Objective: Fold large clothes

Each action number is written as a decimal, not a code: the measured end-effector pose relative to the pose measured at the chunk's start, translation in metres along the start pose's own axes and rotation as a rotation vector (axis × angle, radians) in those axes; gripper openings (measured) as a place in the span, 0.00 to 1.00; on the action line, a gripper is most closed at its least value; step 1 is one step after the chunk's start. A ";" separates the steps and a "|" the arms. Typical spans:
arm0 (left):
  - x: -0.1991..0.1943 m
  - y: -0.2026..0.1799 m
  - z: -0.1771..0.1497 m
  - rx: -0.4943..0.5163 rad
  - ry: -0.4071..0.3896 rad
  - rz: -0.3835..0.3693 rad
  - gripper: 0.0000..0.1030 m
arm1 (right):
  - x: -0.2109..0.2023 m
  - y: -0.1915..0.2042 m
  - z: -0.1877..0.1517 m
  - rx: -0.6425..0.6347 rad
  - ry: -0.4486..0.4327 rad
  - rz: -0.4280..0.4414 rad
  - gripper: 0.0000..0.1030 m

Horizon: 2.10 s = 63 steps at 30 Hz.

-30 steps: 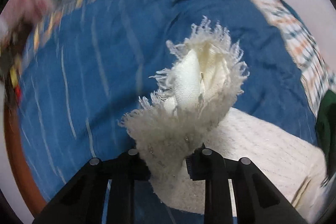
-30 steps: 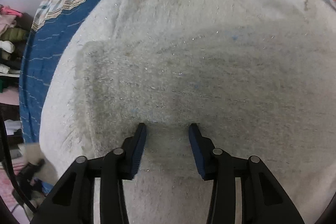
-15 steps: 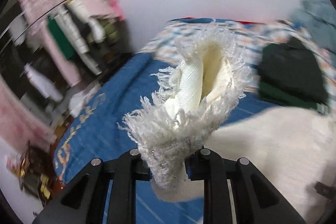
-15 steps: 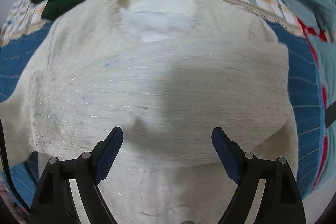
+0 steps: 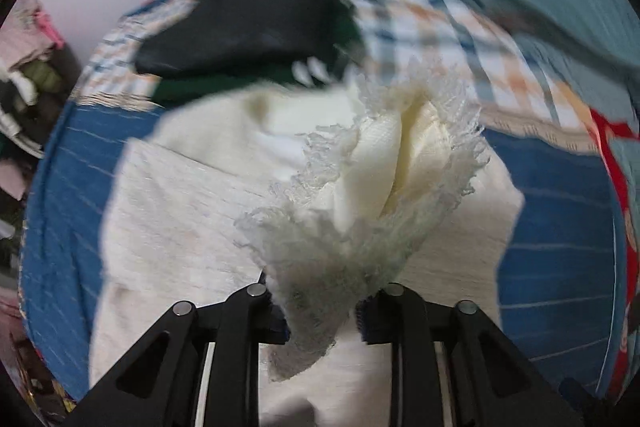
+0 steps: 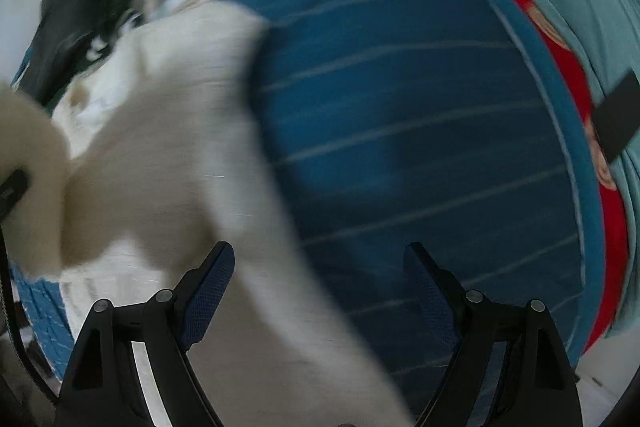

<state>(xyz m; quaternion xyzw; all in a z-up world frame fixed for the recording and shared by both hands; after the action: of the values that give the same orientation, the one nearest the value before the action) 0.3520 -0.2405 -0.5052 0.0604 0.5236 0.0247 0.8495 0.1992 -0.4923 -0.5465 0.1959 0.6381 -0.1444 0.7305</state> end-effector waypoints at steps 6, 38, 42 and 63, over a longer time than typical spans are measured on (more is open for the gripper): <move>0.016 -0.037 -0.009 0.006 0.063 -0.081 0.93 | 0.009 -0.068 0.002 0.042 0.026 0.091 0.85; -0.042 0.246 -0.230 -0.394 0.370 0.421 0.94 | 0.007 0.011 -0.022 -0.060 0.162 0.203 0.39; -0.028 0.246 -0.231 -0.348 0.354 0.397 0.94 | 0.017 0.089 -0.083 -0.127 0.325 0.347 0.39; -0.031 0.238 -0.190 -0.286 0.283 0.290 0.94 | 0.027 0.142 -0.122 -0.266 0.379 0.294 0.56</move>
<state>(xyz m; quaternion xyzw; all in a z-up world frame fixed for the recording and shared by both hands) 0.1733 0.0072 -0.5321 0.0102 0.6145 0.2285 0.7550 0.1616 -0.3085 -0.5721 0.2126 0.7414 0.0875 0.6305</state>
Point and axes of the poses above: each gripper's, at about its wrist camera, not at the fingertips, and x roughly the way its jaws point, y to its left, z to its top, the point moved 4 cm from there along x, roughly the way its jaws point, and after that the axes turned 3 degrees about -y, right-handed, at the moved point
